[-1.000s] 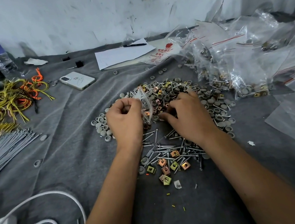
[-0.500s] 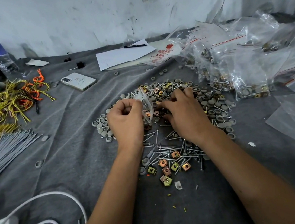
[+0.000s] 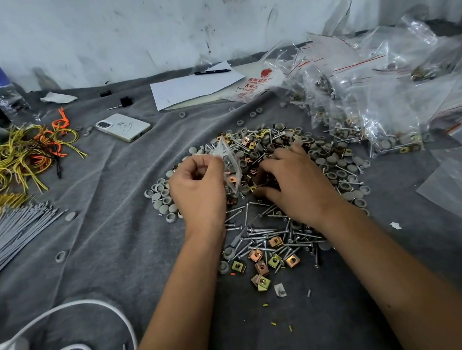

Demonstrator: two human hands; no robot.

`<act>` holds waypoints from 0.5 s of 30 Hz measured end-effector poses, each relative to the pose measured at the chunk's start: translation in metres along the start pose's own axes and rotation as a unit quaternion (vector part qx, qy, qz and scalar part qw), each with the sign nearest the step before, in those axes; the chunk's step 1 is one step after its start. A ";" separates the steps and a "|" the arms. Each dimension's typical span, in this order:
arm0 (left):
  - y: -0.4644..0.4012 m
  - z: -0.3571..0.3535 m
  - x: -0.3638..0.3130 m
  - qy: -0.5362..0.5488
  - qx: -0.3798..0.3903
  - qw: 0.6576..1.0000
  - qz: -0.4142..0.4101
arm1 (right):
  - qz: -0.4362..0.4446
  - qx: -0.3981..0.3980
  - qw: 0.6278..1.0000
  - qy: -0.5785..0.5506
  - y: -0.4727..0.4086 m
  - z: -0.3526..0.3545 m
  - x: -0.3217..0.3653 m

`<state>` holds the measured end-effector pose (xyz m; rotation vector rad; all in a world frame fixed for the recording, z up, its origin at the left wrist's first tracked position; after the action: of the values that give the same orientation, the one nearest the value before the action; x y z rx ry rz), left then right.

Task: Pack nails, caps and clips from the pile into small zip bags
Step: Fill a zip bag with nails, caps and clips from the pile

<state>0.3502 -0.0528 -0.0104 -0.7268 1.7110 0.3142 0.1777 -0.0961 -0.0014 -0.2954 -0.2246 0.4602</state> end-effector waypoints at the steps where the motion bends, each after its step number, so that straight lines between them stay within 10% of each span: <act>1: 0.000 0.000 0.000 0.000 0.000 1.000 0.000 | -0.002 0.007 1.000 -0.014 0.001 0.000 -0.001; 15: 0.000 0.001 0.000 -0.003 -0.005 1.000 0.005 | -0.032 -0.009 0.994 -0.108 0.007 0.008 -0.008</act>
<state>0.3511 -0.0523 -0.0105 -0.7254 1.7095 0.3315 0.1657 -0.0924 0.0030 -0.2545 -0.4482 0.4264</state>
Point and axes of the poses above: each hand's wrist, its own y-axis away from the middle knuckle, its own z-axis out of the back of the hand, x = y × z, the point moved 9 cm from there along -y, towards the middle knuckle, and after that the axes turned 8 degrees about y, right-handed, at the moved point
